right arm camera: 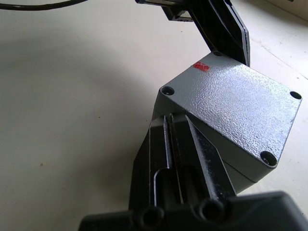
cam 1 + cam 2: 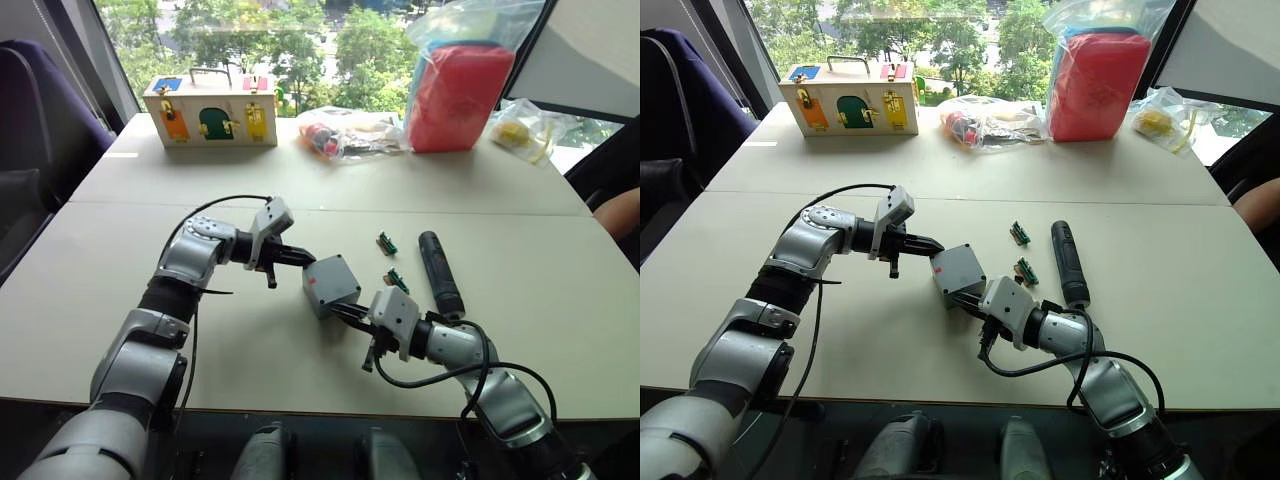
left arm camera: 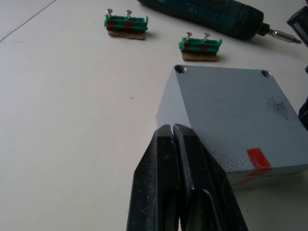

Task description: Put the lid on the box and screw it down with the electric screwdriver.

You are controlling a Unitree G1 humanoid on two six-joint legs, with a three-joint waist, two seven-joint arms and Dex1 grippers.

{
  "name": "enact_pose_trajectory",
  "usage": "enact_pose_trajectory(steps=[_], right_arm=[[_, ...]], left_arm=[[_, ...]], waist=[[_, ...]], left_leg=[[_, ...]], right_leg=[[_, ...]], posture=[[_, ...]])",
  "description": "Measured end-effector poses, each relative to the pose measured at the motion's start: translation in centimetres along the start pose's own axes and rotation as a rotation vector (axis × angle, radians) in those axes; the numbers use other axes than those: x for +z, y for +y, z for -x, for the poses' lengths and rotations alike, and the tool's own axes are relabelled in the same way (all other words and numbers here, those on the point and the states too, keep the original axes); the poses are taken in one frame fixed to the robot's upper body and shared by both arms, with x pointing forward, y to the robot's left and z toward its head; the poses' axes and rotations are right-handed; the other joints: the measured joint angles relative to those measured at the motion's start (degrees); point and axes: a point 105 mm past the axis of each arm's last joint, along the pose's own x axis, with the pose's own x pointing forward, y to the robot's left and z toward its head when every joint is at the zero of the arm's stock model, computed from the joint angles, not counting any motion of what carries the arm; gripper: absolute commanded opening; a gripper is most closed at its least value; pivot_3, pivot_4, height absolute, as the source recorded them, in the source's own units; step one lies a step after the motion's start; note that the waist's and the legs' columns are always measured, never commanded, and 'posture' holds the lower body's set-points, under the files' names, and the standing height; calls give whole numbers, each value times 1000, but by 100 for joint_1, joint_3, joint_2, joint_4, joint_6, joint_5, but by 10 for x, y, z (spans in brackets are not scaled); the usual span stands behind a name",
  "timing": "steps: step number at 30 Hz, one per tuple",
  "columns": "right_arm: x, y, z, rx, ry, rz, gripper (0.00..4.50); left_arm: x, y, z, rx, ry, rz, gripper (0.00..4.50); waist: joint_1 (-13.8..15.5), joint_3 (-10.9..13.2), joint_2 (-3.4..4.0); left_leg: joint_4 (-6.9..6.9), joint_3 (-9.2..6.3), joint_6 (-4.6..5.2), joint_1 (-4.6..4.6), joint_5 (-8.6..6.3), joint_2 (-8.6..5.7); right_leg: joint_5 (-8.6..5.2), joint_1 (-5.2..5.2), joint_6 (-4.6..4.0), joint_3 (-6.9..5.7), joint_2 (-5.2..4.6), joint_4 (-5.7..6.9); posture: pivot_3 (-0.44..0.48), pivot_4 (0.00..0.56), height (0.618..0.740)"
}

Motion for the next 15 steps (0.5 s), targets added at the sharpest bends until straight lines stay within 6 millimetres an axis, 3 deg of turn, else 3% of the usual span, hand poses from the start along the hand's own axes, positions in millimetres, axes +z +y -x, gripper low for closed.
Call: enact_pose_trajectory(steps=[9, 12, 15], right_arm=[[-5, 1, 12, -9, 45, -19, 48], [-8, 2, 11, -4, 62, -33, 48], [-15, 3, 8, 11, 93, -49, 48]], left_arm=[[26, 24, 14, 98, -102, 40, 0], [8, 24, 8, 96, -47, 30, 0], [-22, 16, -6, 61, 16, 69, 0]], waist=[[0, 0, 0], [-1, -1, 1], [-1, 0, 0]], left_leg=[[1, 1, 0, -6, 0, -1], [1, 1, 1, -5, 0, -1], [2, 1, 1, -6, 1, -1]], right_leg=[[0, -5, 1, -3, 2, 1], [0, -3, 1, -3, 6, 1], [0, -5, 1, -3, 8, 1]], posture=[[0, 150, 740], [0, 150, 740], [0, 150, 740]])
